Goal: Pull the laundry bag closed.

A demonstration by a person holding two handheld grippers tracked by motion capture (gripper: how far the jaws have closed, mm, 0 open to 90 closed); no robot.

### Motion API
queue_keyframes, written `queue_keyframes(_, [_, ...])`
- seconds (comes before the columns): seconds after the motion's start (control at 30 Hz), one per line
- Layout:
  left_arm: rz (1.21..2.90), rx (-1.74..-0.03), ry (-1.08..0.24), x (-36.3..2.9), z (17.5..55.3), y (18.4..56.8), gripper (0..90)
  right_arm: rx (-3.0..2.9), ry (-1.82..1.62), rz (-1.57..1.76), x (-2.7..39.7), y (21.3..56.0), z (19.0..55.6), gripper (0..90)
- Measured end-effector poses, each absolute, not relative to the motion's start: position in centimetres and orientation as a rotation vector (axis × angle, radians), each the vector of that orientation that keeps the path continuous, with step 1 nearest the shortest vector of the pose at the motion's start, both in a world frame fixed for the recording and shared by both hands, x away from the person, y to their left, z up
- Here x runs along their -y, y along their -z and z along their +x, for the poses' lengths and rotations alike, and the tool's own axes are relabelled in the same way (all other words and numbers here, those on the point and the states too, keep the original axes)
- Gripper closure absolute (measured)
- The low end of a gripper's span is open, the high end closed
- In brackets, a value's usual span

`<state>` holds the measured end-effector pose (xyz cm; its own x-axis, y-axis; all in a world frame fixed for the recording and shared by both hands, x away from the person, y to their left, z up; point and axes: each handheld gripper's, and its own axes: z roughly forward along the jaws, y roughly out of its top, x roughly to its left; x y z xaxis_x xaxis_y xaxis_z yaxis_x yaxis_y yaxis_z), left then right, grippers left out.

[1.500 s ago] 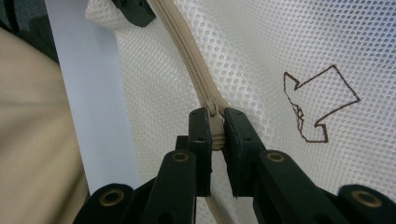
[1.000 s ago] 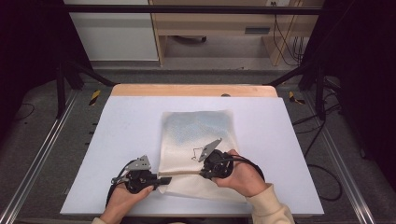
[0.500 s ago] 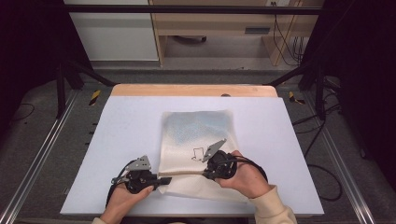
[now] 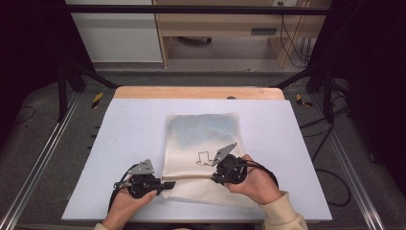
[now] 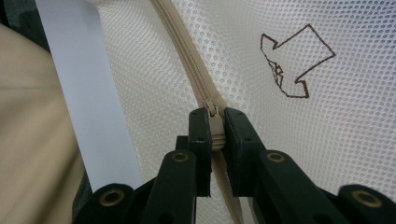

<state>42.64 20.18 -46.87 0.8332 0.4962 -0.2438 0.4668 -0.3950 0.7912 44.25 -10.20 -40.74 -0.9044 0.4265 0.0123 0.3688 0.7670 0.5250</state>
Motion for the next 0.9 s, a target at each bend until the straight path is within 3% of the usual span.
queue_keyframes(0.9, [2.050, -0.704, -0.041, -20.2, 42.6, 46.8, 84.2, -2.839, -0.818, 0.683, 11.6, 41.0, 43.9, 81.9])
